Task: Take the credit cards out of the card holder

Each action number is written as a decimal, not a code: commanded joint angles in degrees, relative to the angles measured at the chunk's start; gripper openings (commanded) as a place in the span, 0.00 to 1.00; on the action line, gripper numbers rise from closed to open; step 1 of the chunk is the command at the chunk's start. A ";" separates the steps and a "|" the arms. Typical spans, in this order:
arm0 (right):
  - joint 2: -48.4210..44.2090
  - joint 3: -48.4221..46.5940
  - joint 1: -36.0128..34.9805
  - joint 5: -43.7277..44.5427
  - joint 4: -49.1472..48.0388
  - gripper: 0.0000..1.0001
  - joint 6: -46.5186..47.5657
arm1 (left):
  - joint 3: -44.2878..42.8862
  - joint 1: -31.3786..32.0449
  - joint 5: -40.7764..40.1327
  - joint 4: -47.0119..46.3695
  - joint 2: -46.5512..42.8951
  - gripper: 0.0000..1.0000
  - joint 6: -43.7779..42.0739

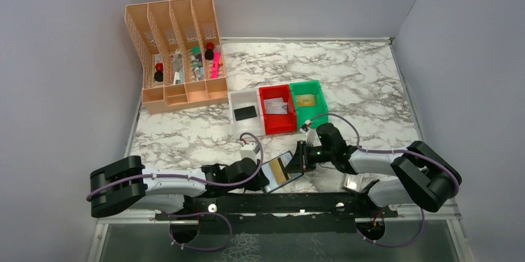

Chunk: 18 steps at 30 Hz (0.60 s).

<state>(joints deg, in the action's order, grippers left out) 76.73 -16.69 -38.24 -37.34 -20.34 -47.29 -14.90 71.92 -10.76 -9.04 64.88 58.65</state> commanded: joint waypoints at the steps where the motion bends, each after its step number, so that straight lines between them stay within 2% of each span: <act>1: 2.63 -2.23 0.10 -4.86 -4.86 0.22 1.09 | -0.07 0.20 1.29 4.01 4.61 0.00 -2.98; 7: 5.95 -3.68 0.09 -4.80 -6.46 0.23 0.72 | -2.06 0.15 2.12 2.43 8.42 0.00 -3.93; 10: 5.34 -4.13 0.14 -2.29 -4.37 0.14 1.27 | -2.48 0.15 2.24 2.42 9.49 0.00 -3.92; 12: 3.49 -5.26 0.09 1.44 0.74 0.03 3.00 | -2.29 0.15 2.11 2.45 9.51 0.00 -3.69; 13: 1.86 -5.81 0.14 4.19 4.15 0.01 3.55 | -2.08 0.15 1.89 2.49 9.25 0.00 -3.57; 18: -12.96 -9.11 0.17 20.30 18.70 0.01 8.43 | -1.38 0.16 -0.83 6.51 4.59 0.00 -2.85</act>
<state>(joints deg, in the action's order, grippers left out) 74.54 -21.63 -38.35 -31.31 -12.16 -43.70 -18.59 71.92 -9.50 -12.27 71.61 56.73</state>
